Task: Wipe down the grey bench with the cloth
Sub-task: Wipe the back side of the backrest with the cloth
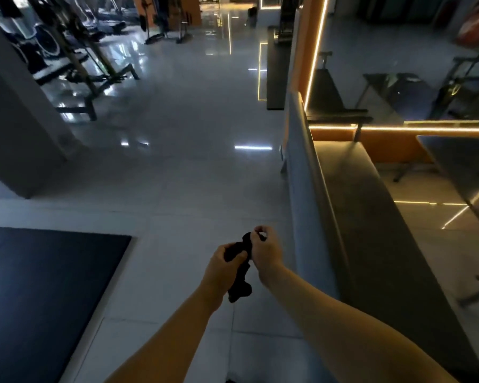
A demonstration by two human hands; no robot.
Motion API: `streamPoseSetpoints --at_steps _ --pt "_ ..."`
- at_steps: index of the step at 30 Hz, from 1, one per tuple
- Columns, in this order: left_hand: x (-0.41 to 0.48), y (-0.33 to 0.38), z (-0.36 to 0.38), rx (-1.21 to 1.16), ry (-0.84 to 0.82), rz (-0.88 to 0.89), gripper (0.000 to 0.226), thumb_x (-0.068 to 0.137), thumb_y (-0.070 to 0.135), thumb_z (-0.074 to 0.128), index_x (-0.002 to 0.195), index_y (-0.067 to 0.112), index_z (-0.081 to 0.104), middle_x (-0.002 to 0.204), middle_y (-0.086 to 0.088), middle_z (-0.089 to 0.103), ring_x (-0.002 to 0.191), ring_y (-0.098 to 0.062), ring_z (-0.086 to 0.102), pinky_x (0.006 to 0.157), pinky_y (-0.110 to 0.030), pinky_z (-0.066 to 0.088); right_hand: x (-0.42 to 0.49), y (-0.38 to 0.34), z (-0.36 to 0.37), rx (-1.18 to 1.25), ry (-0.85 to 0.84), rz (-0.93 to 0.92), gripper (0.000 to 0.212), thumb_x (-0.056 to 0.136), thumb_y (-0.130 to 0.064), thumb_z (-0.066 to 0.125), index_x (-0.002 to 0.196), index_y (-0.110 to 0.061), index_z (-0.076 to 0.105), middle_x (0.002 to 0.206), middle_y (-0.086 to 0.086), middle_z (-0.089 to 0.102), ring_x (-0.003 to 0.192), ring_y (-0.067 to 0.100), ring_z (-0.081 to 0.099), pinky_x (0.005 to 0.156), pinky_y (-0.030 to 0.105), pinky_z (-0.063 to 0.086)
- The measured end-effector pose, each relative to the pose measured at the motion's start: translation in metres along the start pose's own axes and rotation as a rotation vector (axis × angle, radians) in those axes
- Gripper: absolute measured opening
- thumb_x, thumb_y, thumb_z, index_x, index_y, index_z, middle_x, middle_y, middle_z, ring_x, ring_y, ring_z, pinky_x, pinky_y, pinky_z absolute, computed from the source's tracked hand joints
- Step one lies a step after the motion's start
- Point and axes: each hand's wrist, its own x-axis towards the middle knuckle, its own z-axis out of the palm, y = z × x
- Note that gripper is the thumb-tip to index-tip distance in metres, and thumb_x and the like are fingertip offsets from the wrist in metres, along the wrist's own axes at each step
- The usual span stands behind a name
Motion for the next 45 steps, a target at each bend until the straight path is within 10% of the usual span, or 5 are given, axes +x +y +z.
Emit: streamPoseSetpoints --at_steps 21,30,38,45 --pt "0.432 0.189 -0.184 0.015 -0.277 0.057 0.013 0.107 0.025 0.048 0.115 0.019 0.057 0.092 0.003 0.065 0.079 -0.011 0.064 0.057 -0.020 0.049 0.310 -0.177 0.267 0.000 0.246 -0.013 0.015 0.102 -0.013 0.051 0.105 -0.012 0.066 0.099 0.008 0.067 0.095 0.024 0.065 0.074 0.027 0.053" --pt "0.608 0.273 -0.153 0.069 -0.475 0.138 0.025 0.104 0.012 0.048 0.119 0.030 0.055 0.117 -0.018 0.063 0.104 -0.035 0.068 0.089 -0.052 0.059 0.464 -0.243 0.297 0.113 0.455 0.057 0.013 0.100 -0.016 0.049 0.097 -0.015 0.061 0.093 0.018 0.066 0.075 0.035 0.068 0.062 0.046 0.062" --pt "0.797 0.361 -0.084 0.131 -0.545 0.119 0.017 0.100 0.013 0.059 0.116 0.017 0.063 0.111 -0.009 0.066 0.102 -0.026 0.066 0.090 -0.043 0.058 0.674 -0.294 0.293 0.175 0.549 0.060 0.016 0.098 -0.014 0.054 0.083 -0.018 0.059 0.087 0.012 0.064 0.094 0.039 0.065 0.085 0.054 0.056" --pt "0.957 0.449 -0.017 0.165 -0.590 0.142 0.014 0.099 0.006 0.053 0.106 0.013 0.062 0.106 -0.016 0.067 0.097 -0.033 0.068 0.080 -0.048 0.061 0.825 -0.367 0.275 0.298 0.485 -0.066 0.017 0.104 -0.017 0.055 0.113 -0.018 0.041 0.109 0.022 0.055 0.079 0.035 0.064 0.051 0.036 0.057"
